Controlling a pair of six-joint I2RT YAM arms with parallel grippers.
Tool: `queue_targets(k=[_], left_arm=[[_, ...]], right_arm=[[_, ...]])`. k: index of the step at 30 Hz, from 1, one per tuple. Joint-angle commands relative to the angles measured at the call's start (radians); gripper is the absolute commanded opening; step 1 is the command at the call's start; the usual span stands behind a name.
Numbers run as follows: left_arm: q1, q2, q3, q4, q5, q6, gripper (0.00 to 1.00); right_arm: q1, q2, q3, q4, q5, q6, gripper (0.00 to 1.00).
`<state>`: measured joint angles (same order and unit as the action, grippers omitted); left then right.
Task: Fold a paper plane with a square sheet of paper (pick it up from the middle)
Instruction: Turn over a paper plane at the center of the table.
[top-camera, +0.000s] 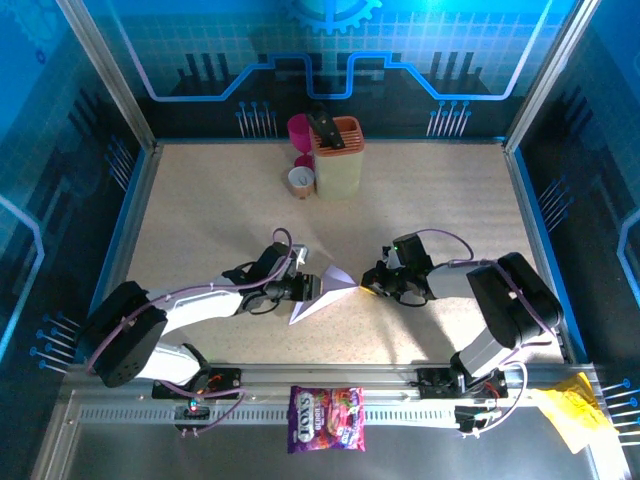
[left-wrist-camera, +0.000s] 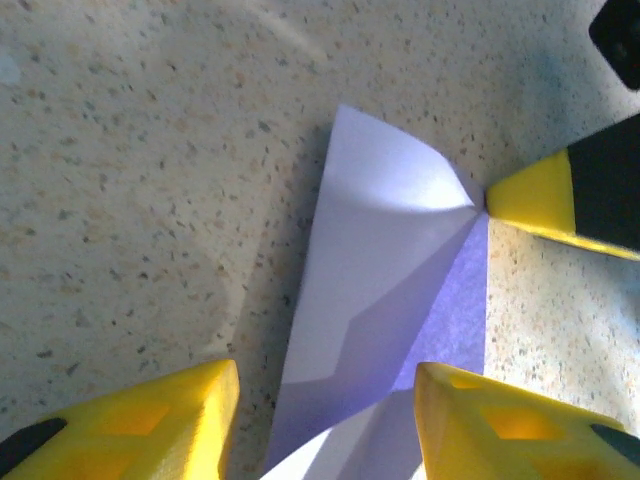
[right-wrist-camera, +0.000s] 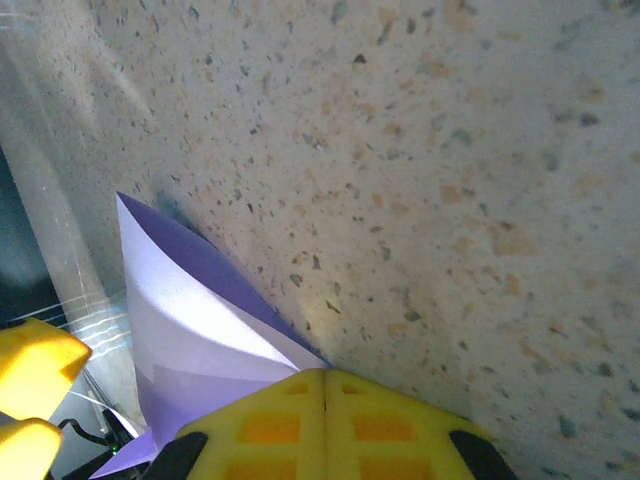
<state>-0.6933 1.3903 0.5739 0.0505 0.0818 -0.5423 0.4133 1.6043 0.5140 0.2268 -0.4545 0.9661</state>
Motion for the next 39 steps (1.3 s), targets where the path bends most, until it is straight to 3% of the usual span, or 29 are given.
queue_targets(k=[1,7,13,17,22,34,39], left_arm=[[0.006,0.016,-0.037,0.0,0.044,-0.005,0.52],[0.006,0.058,-0.054,0.059,0.039,-0.03,0.55],[0.005,0.113,-0.047,0.135,0.127,-0.053,0.55],[0.006,0.124,-0.058,0.195,0.181,-0.075,0.48],[0.007,0.106,-0.086,0.273,0.224,-0.105,0.32],[-0.016,0.103,-0.094,0.315,0.23,-0.137,0.22],[-0.078,0.13,-0.07,0.283,0.175,-0.119,0.24]], right_arm=[[0.02,0.067,-0.025,-0.035,0.065,0.01,0.0],[0.022,0.082,-0.028,-0.027,0.066,0.009,0.0],[0.028,0.098,-0.026,-0.02,0.065,0.011,0.0],[0.033,0.113,-0.025,-0.008,0.062,0.014,0.0],[0.036,0.135,-0.023,0.008,0.058,0.019,0.0],[0.047,0.159,-0.017,0.026,0.053,0.032,0.0],[0.053,0.171,-0.016,0.037,0.05,0.041,0.0]])
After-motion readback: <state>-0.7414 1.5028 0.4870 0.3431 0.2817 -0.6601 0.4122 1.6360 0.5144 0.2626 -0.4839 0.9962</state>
